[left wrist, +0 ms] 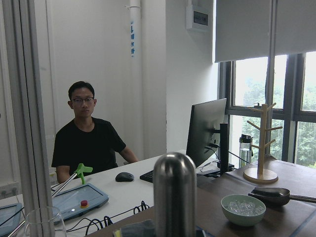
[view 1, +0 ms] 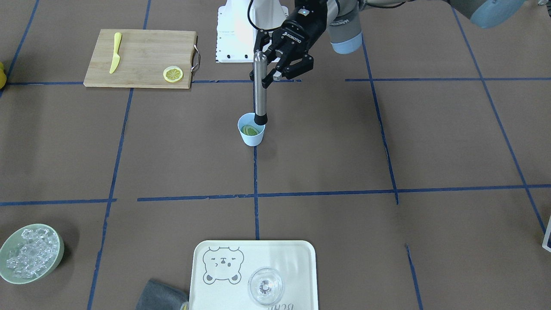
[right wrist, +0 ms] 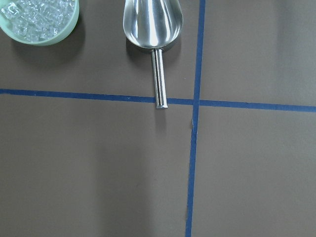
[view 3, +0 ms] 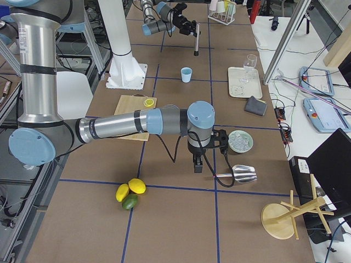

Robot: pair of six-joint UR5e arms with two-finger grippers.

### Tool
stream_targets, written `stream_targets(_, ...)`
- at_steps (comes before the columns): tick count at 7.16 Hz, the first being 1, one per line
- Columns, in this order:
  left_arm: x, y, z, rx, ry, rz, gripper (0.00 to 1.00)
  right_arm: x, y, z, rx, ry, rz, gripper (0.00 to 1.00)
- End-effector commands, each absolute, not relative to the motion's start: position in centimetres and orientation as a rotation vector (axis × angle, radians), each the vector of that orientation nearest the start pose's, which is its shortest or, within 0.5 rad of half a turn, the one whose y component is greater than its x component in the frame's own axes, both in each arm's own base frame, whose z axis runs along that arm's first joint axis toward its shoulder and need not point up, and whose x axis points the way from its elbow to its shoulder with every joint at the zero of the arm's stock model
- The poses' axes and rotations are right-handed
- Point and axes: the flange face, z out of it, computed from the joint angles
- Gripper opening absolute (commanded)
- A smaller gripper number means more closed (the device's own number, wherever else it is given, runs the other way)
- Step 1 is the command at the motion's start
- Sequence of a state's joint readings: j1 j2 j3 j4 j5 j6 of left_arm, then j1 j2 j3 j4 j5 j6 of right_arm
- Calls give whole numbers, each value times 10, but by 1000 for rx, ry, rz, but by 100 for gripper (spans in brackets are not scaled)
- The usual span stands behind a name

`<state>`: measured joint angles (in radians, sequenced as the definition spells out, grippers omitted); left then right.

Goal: Squeeze lemon into cup
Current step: 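Lift the rod out of the cup and carry it back with the left gripper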

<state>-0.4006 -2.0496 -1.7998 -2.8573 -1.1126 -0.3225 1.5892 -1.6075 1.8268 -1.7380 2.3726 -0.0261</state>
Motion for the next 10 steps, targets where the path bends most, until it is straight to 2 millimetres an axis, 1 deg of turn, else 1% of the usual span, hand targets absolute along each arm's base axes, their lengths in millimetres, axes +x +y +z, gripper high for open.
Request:
stream_targets(1,364,-406,209,1557,1114,337,0,70,-469,566,69,-799,-29,100)
stream_targets(2,343,-410,241,1485,1127,424,0,71,-469,566,69,-799,-27,100)
stream_targets(3,322,-403,261,1352,1201,416,0,70,-469,567,66,-799,-28,100)
stream_targets(4,300,-394,281,1226,1221,474,0,71,-468,566,68,-799,-27,100)
stream_targets(5,276,-395,289,1092,1251,496,0,71,-468,565,70,-798,-29,100)
stream_targets(6,248,-409,305,965,1256,530,0,71,-469,563,74,-798,-31,100)
stream_targets(7,231,-412,329,823,1257,539,0,71,-470,559,82,-796,-36,100)
stream_targets(8,214,-419,351,652,1244,397,0,71,-469,556,89,-795,-39,100)
stream_targets(9,206,-430,358,575,1216,317,0,71,-469,554,94,-794,-40,100)
stream_targets(10,209,-436,367,504,1175,282,0,71,-469,552,98,-794,-42,100)
